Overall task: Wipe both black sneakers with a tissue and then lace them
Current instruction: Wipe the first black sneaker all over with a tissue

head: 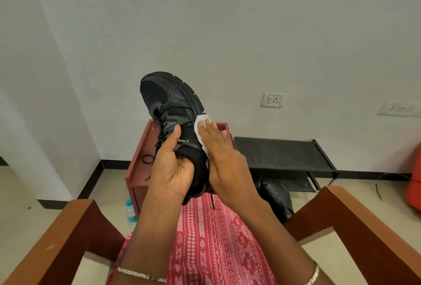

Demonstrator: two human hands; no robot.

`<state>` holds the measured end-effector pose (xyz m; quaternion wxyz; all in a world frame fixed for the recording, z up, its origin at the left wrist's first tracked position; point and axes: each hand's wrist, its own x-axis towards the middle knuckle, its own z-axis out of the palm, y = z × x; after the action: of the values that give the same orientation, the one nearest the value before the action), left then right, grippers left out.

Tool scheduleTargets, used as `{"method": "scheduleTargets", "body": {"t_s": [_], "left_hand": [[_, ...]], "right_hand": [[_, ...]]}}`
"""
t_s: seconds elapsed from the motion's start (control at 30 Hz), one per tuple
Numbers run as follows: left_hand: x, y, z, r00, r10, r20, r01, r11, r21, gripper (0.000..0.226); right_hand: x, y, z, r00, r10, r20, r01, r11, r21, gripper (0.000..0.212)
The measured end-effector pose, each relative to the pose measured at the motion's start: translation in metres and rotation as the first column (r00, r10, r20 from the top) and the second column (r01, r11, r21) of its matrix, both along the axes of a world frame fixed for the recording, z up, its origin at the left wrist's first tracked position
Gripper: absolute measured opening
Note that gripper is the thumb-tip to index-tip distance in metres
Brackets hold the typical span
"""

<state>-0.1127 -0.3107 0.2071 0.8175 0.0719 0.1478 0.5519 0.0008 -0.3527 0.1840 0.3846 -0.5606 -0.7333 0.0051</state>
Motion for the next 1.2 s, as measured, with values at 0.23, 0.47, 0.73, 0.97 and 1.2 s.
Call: {"method": "scheduleTargets", "body": {"t_s": [0.23,0.47,0.73,0.97,1.2], "left_hand": [[-0.009,0.01,-0.002,0.993,0.114,0.015,-0.114,0.993,-0.02,0.023],[-0.005,0.012,-0.006,0.986,0.158,0.052,-0.157,0.987,-0.035,0.023],[-0.009,0.013,-0.01,0.997,0.028,0.068,-0.027,1.0,-0.014,0.041],[-0.015,0.018,-0.017,0.998,-0.052,0.039,0.052,0.999,-0.008,0.075],[-0.006,0.011,-0.015,0.995,-0.064,0.074,0.068,0.996,-0.056,0.054]], "right_hand": [[0.003,-0.037,-0.042,0.993,-0.07,0.097,0.06,0.994,0.094,0.08],[0.007,-0.041,-0.054,0.992,-0.099,0.076,0.092,0.992,0.088,0.074],[-0.022,-0.024,-0.021,0.997,0.007,-0.077,0.001,0.996,0.092,0.059],[-0.028,-0.046,-0.032,0.997,0.068,-0.031,-0.064,0.993,0.095,0.069],[-0.031,-0.01,-0.009,0.996,0.027,-0.086,-0.021,0.997,0.068,0.055]]}}
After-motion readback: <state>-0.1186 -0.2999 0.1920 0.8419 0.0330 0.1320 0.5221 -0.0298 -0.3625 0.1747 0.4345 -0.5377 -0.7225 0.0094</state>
